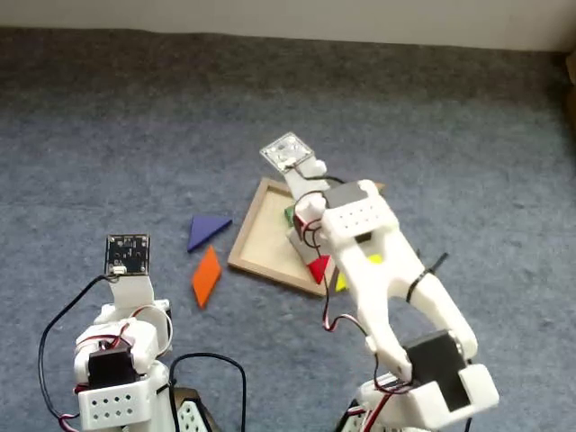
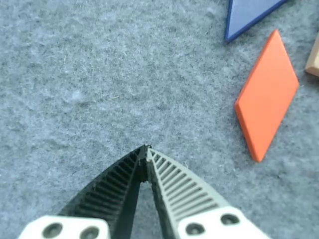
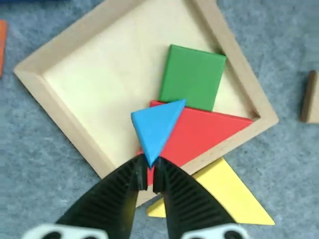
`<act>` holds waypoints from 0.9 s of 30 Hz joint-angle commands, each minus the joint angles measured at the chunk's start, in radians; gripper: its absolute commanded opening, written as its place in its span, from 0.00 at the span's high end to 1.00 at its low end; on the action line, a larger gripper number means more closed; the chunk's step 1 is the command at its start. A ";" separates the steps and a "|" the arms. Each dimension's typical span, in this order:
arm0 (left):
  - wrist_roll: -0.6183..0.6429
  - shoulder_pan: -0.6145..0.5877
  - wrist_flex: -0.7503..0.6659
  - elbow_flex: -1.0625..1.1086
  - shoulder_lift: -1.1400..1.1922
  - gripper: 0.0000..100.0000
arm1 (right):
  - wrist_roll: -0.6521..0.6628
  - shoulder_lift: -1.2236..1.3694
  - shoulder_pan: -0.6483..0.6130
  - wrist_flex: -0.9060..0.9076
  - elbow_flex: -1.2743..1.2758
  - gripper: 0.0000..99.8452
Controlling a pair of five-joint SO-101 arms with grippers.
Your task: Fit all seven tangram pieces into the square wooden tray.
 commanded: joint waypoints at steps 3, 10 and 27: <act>-0.003 -0.008 0.005 0.019 -0.027 0.99 | 0.038 -0.099 0.016 -0.021 -0.001 0.99; -0.003 -0.008 0.005 0.019 -0.027 0.99 | 0.038 -0.094 -0.031 -0.186 0.010 0.99; -0.003 -0.008 0.005 0.019 -0.027 0.99 | -0.287 -0.074 0.027 -0.107 0.033 0.80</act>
